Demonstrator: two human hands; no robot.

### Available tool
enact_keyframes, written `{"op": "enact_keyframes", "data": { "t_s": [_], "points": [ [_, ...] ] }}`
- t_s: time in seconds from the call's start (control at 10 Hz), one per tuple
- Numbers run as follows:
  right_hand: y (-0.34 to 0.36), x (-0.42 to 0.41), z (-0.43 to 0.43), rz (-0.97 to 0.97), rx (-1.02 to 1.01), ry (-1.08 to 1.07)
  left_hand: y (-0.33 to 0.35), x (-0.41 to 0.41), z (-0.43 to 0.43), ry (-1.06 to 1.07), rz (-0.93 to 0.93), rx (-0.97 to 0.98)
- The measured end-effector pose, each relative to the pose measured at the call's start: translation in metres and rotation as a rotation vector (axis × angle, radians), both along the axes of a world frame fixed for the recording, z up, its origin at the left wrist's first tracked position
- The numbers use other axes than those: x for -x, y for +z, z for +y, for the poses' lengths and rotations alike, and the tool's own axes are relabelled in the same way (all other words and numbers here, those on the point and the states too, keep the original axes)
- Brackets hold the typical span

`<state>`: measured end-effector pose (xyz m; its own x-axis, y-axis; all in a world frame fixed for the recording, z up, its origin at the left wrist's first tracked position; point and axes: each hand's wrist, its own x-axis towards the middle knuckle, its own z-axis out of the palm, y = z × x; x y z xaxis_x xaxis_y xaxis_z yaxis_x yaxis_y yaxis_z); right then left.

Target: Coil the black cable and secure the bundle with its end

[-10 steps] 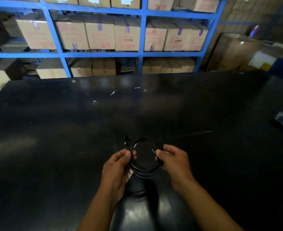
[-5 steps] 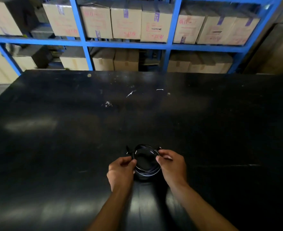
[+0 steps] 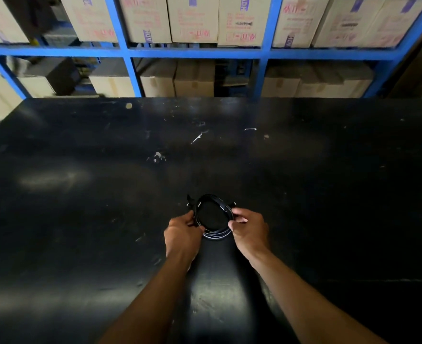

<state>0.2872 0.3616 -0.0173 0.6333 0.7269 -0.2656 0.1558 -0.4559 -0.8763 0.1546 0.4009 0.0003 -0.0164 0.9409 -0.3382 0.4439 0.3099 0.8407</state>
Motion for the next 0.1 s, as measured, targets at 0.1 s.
{"op": "enact_keyframes", "data": {
  "t_s": [0.1],
  "points": [
    [-0.0011, -0.0005, -0.0055, -0.012, 0.018, 0.042, 0.0051, 0.0052, -0.0039, -0.056, 0.054, -0.020]
  ]
}}
